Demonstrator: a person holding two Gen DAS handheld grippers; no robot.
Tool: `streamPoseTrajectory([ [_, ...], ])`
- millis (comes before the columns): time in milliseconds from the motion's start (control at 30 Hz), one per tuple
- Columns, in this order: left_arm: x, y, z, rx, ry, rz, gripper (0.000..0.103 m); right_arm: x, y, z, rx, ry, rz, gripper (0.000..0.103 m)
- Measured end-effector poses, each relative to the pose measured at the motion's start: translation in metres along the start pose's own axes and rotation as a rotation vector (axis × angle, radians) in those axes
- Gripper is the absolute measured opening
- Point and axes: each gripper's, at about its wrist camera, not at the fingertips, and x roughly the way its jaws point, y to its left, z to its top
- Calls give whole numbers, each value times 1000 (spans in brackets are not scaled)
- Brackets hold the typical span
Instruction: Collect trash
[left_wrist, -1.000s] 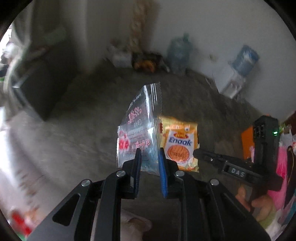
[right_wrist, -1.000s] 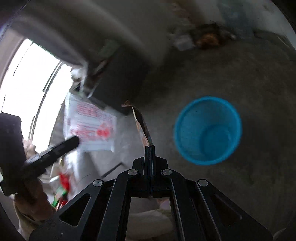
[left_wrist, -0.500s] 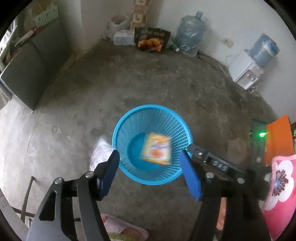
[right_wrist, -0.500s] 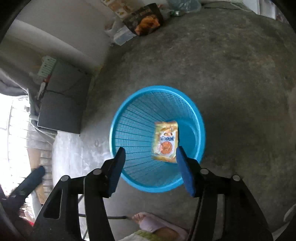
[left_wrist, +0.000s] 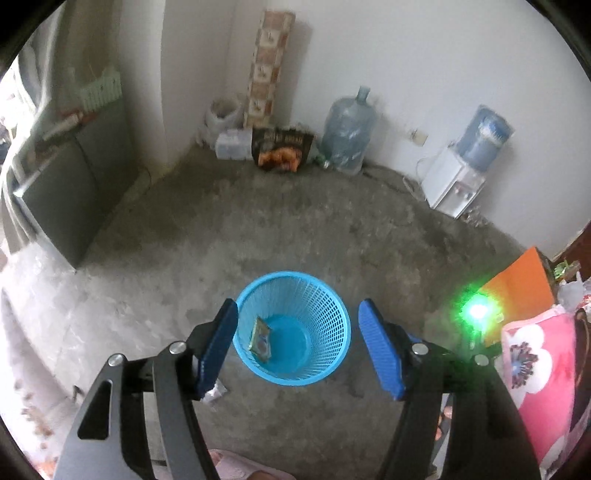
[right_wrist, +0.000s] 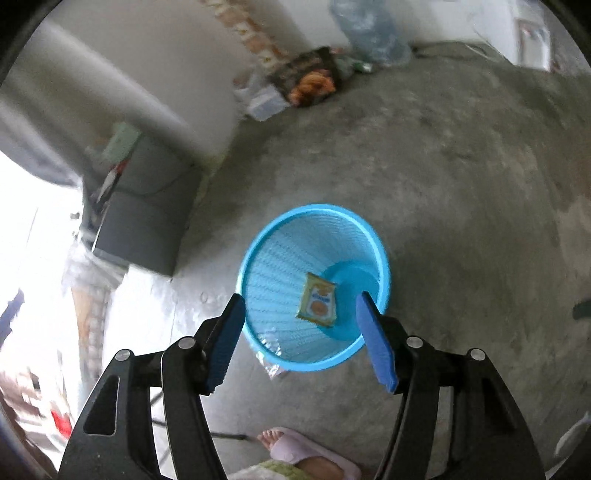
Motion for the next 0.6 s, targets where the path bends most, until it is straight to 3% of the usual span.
streamPoseTrajectory([
  [167, -80, 27, -15, -9, -37, 103, 73, 12, 42, -25, -168, 75, 103, 63],
  [300, -137, 59, -46, -48, -31, 205, 84, 62, 90, -73, -353, 237, 138, 69],
  [433, -184, 91, -83, -110, -27, 254, 88, 144, 132, -122, -486, 398, 87, 81],
  [500, -206, 107, -100, -133, -46, 289, 90, 203, 150, -144, -561, 448, 20, 90],
  [600, -234, 128, -125, -197, -87, 322, 92, 282, 157, -163, -592, 489, -92, 91],
])
